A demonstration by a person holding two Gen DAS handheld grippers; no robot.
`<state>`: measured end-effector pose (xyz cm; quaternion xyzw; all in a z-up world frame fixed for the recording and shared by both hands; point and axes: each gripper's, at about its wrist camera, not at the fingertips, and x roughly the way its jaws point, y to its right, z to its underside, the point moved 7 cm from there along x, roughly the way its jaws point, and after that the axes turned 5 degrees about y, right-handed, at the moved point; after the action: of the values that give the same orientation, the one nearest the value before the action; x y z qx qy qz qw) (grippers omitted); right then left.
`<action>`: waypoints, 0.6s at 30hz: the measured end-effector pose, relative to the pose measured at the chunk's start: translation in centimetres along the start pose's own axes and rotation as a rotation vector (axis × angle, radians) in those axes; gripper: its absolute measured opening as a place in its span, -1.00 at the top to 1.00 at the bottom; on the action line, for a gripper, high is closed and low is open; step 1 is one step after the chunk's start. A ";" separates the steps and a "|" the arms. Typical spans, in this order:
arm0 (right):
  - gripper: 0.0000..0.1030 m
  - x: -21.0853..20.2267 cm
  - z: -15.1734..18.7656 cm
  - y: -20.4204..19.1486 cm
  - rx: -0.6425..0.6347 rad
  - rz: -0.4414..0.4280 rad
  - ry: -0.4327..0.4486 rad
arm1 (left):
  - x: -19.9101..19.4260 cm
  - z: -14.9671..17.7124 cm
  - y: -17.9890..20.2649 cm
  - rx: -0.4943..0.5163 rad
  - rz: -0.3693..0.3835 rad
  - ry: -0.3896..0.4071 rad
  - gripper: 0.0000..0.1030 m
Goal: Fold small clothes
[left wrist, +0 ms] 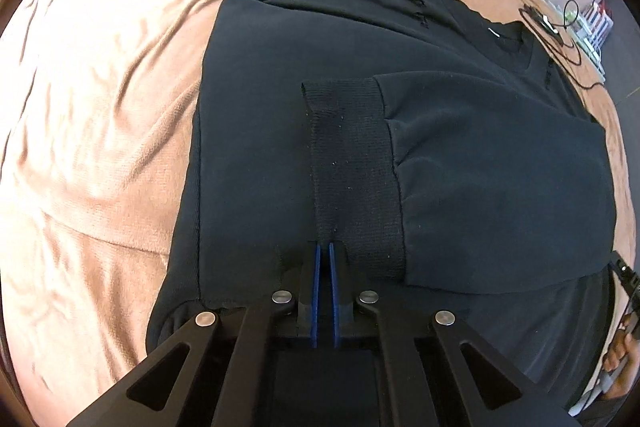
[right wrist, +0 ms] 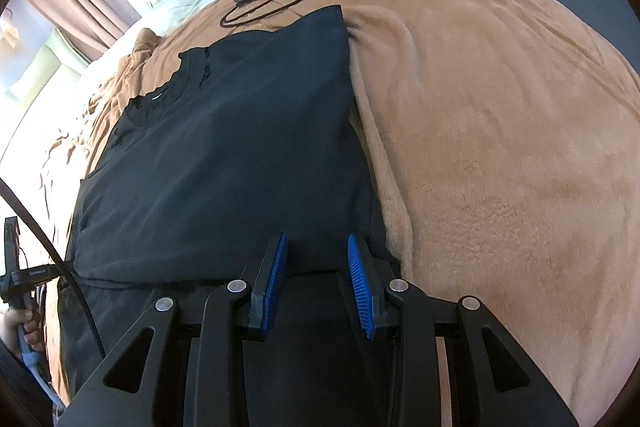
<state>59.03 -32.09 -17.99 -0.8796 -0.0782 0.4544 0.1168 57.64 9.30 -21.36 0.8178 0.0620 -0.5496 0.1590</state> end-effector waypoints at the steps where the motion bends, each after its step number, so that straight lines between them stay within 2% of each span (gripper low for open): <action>1: 0.44 -0.1 0.0 0.0 0.001 -0.001 -0.003 | -0.1 0.0 0.1 0.007 -0.008 0.001 0.91; 3: 0.44 -0.1 0.1 0.1 0.013 -0.005 -0.009 | -0.6 0.0 0.2 0.018 -0.017 0.006 0.91; 6: 0.44 -1.0 0.4 0.1 0.079 -0.074 -0.028 | -2.2 0.1 0.1 0.012 0.020 0.032 0.90; 11: 0.43 -3.9 -0.1 -0.2 0.050 -0.078 0.037 | -5.3 0.9 -0.9 -0.003 0.052 0.074 0.76; 13: 0.40 -5.3 -0.2 -0.8 0.030 -0.082 0.064 | -6.7 1.1 -1.3 0.002 0.059 0.100 0.59; 15: 0.25 -7.1 0.2 -1.7 -0.015 -0.076 0.085 | -8.3 1.3 -1.8 0.003 0.062 0.138 0.21; 17: 0.18 -8.8 0.4 -2.5 -0.049 -0.058 0.103 | -9.8 1.6 -2.1 -0.002 0.070 0.171 0.01; 18: 0.07 -9.7 0.6 -2.9 -0.062 -0.053 0.113 | -10.6 1.8 -2.2 -0.003 0.080 0.185 -0.09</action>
<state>52.90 -31.57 -9.92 -0.9048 -0.1084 0.3980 0.1058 51.37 11.57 -12.65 0.8668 0.0446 -0.4646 0.1756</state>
